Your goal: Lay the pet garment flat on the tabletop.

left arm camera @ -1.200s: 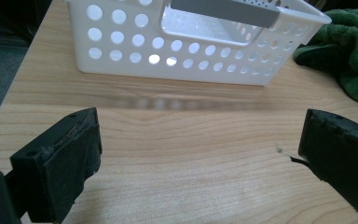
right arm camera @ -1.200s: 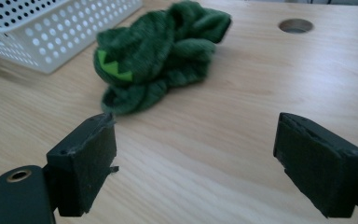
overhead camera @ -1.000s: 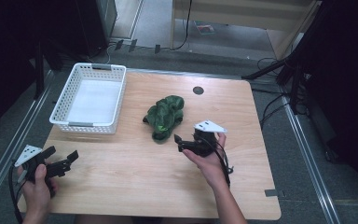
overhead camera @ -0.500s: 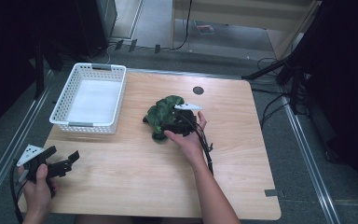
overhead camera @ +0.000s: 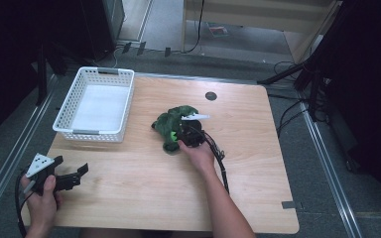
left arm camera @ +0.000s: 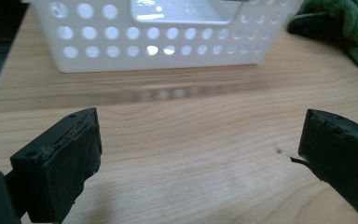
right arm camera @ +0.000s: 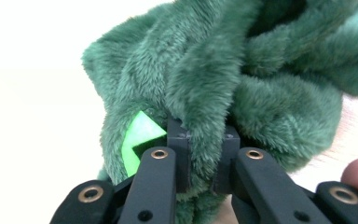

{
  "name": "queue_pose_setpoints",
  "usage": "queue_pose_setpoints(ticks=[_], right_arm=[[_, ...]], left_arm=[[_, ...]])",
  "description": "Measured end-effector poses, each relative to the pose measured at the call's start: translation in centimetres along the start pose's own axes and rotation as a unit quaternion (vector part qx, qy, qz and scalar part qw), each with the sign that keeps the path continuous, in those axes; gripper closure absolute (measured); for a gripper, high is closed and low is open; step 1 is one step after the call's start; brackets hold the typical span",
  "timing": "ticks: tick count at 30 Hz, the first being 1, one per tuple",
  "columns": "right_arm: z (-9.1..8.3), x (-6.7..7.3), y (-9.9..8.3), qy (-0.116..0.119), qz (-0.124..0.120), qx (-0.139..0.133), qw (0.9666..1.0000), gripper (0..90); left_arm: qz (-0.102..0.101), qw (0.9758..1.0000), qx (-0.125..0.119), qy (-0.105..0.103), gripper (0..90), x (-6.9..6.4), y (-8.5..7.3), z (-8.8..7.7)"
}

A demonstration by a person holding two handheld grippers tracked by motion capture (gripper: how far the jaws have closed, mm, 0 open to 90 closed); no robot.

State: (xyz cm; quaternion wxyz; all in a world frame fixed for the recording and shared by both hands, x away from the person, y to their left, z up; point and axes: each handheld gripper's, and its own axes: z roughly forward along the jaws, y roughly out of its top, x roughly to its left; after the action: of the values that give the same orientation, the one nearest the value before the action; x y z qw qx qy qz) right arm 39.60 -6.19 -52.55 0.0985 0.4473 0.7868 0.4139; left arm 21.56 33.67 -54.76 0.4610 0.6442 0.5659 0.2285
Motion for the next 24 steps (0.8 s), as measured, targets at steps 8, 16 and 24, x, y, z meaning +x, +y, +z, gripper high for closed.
queue_pose_setpoints(ticks=[8, 16, 24], right_arm=[[-7.2, 3.1, -0.7, 0.031, -0.009, -0.081, 0.9962, 83.6], [-13.3, 5.8, -5.1, 0.046, 0.002, -0.115, 0.9923, 83.5], [-13.8, 6.7, -10.2, 0.066, 0.026, -0.105, 0.9919, 51.8]], left_arm=[[0.047, 0.9977, -0.018, -0.046, 0.0, -5.3, 2.4, 0.0], [0.090, 0.9906, -0.027, -0.099, 0.0, -10.1, 5.0, 0.8], [0.094, 0.9873, -0.036, -0.123, 0.0, -12.7, 6.0, 2.6]])
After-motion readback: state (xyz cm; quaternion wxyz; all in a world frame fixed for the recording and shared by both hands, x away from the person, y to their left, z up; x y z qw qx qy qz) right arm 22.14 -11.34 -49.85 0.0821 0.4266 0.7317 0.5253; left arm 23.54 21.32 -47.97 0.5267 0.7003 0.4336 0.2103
